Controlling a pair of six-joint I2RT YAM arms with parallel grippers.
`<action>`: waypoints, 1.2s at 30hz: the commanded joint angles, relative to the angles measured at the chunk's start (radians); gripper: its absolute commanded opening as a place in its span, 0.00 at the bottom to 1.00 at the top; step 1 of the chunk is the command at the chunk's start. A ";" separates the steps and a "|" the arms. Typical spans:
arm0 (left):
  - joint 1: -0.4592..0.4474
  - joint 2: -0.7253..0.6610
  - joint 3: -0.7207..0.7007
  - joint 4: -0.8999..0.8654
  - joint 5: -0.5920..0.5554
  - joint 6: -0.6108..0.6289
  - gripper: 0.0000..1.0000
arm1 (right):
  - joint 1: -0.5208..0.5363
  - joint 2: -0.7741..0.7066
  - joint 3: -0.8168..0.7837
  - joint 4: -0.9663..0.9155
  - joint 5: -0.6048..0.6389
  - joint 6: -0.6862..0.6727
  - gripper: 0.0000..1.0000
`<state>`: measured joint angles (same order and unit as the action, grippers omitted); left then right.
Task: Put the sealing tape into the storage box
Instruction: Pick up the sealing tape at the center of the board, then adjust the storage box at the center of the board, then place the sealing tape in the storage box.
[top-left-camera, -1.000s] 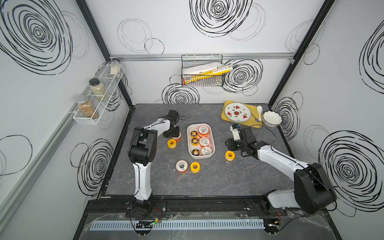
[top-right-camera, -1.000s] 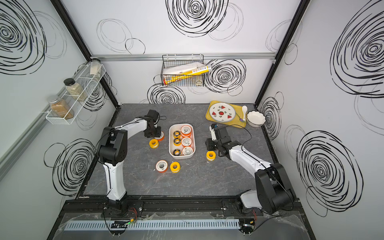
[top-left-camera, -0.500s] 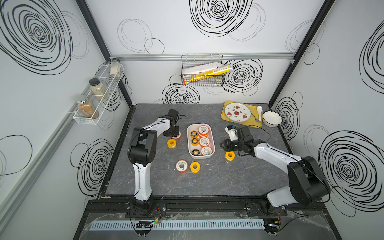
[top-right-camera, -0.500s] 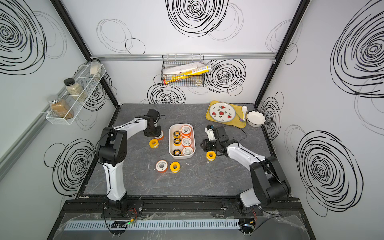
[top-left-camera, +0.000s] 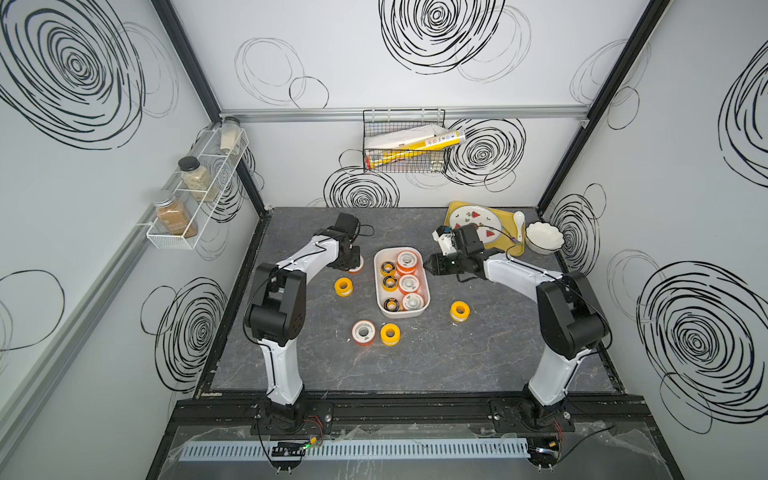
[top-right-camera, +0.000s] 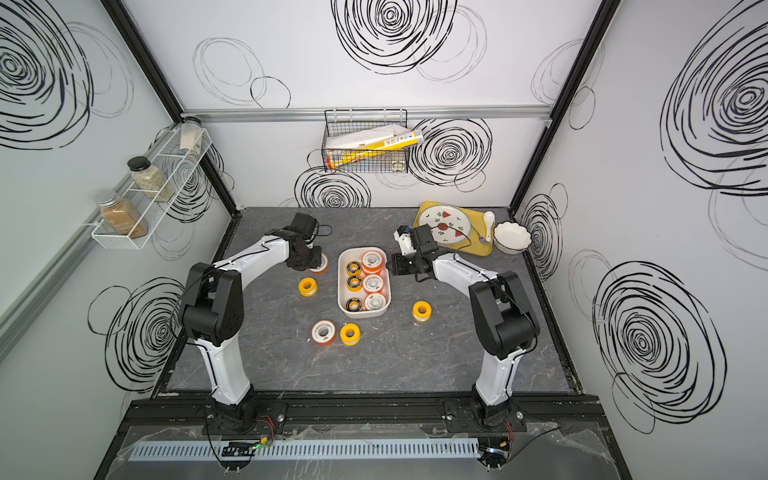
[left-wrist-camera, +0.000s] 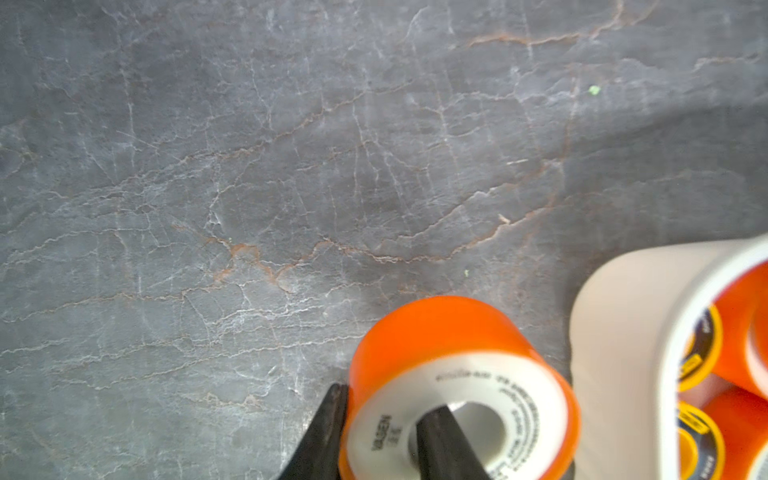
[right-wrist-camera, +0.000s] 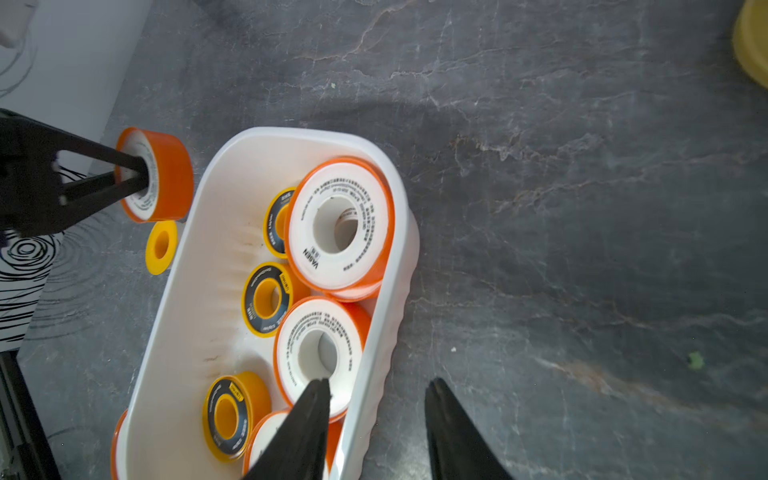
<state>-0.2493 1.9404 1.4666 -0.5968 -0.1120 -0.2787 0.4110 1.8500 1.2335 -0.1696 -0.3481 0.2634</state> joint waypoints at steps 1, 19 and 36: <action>-0.013 -0.045 -0.006 0.008 0.013 0.013 0.31 | 0.002 0.044 0.065 -0.099 0.041 -0.019 0.41; -0.018 -0.083 0.000 0.005 0.080 0.020 0.32 | 0.006 0.149 0.199 -0.166 -0.013 -0.026 0.36; -0.030 -0.097 -0.003 0.013 0.120 0.030 0.32 | 0.022 0.192 0.232 -0.159 -0.025 0.053 0.19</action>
<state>-0.2714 1.8900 1.4662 -0.5976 -0.0040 -0.2626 0.4297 2.0331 1.4475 -0.3099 -0.3771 0.2901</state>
